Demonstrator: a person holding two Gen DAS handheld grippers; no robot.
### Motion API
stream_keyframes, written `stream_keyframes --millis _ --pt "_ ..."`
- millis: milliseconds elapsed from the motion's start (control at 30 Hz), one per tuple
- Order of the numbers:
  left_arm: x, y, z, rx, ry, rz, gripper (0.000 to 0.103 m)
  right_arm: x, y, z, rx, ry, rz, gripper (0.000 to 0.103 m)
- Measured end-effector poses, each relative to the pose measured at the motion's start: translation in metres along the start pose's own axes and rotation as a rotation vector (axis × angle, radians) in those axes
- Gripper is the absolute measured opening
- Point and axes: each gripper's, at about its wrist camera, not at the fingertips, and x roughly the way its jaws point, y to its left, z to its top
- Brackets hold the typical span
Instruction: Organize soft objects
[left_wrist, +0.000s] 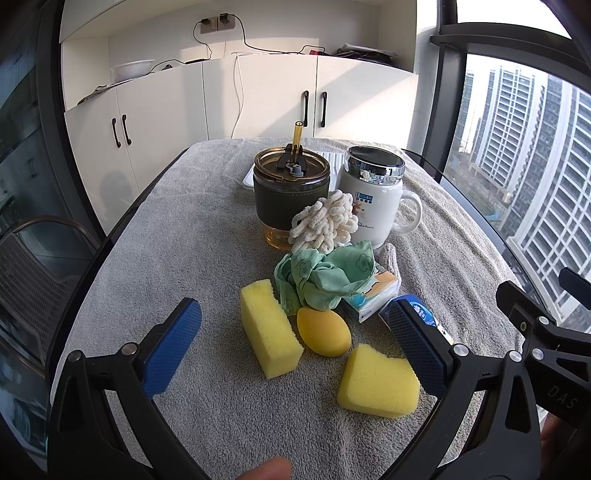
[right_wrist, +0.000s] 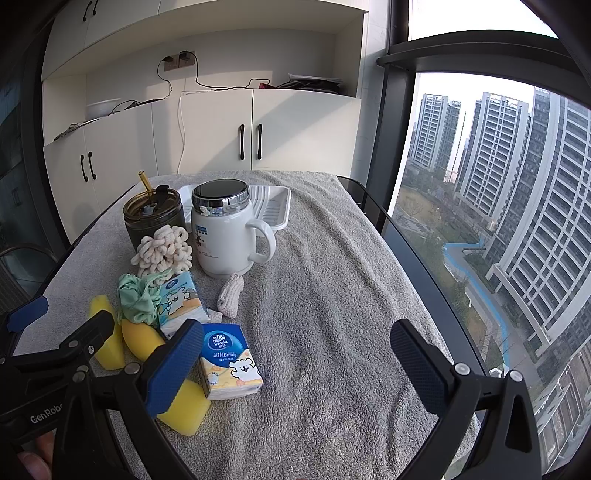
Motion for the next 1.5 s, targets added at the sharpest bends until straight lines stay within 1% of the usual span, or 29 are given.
stream_keyframes --millis 1167,1267,1367,1500 --pt "-0.002 0.003 0.001 0.006 -0.003 0.005 0.103 0.0 0.001 0.0 -0.002 0.002 0.002 0.103" --pt "0.001 0.011 -0.004 0.011 0.011 -0.001 0.103 0.003 0.002 -0.006 -0.009 0.002 0.006 0.103" --pt "0.006 0.019 -0.012 0.022 0.043 -0.007 0.103 0.003 -0.001 -0.006 -0.009 0.0 0.028 0.103" --pt "0.014 0.031 -0.029 0.038 0.11 -0.039 0.103 0.013 -0.005 -0.016 -0.026 0.031 0.083 0.103"
